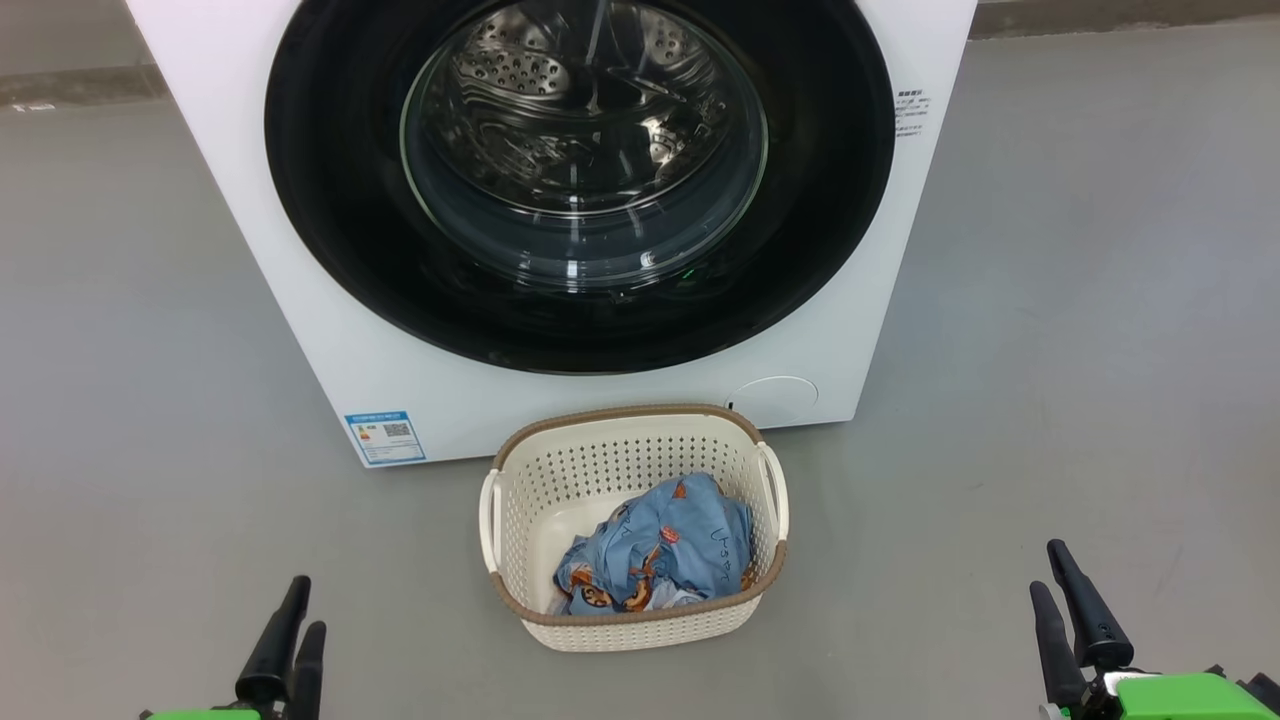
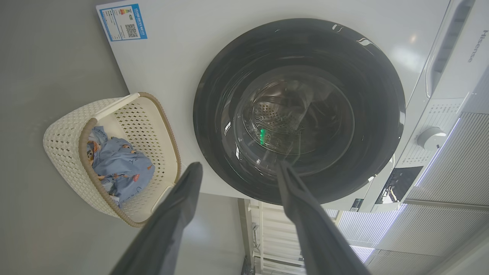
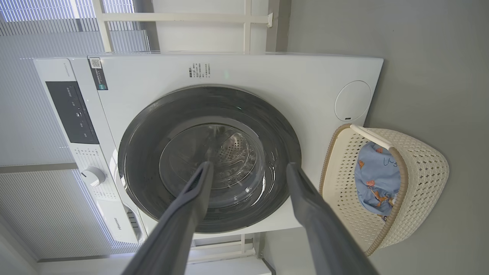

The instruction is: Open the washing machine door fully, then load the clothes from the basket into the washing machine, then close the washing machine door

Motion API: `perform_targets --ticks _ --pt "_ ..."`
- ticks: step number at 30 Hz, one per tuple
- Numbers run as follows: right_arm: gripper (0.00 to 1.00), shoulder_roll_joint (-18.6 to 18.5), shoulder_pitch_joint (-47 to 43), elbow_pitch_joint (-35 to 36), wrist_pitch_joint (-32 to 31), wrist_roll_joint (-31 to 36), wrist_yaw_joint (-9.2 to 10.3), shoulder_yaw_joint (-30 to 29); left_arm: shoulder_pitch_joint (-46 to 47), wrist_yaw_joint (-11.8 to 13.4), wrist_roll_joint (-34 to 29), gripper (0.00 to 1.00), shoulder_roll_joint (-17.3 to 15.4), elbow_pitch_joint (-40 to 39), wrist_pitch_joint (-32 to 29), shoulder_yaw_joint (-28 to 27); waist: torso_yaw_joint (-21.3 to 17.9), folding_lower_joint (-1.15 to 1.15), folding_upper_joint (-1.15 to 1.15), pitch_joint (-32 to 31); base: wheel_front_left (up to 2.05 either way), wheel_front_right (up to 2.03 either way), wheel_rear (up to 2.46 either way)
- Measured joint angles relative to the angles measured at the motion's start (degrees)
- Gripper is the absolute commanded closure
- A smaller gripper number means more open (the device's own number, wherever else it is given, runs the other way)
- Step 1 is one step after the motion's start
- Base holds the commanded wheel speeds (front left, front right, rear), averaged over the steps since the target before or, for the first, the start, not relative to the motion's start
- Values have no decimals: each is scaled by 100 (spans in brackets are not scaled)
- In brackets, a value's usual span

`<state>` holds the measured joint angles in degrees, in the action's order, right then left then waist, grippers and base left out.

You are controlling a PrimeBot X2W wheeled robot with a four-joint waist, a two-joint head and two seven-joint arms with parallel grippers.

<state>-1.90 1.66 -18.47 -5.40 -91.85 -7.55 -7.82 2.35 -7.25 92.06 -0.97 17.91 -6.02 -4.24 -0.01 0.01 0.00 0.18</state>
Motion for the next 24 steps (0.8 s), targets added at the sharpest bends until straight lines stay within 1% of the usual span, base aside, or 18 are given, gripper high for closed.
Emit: perform_targets --ticks 7,14,24 --pt "0 -40 57 18 112 237 0 123 1 0 -120 0 -46 -69 151 43 -9 0 0 14 0 0 0" --pt "0 -81 105 30 235 554 0 170 18 0 -310 0 -178 -127 260 149 -19 0 0 29 0 0 0" --pt "0 -127 240 91 388 1269 0 249 44 0 -937 0 -270 -238 446 216 -29 0 0 52 0 0 0"
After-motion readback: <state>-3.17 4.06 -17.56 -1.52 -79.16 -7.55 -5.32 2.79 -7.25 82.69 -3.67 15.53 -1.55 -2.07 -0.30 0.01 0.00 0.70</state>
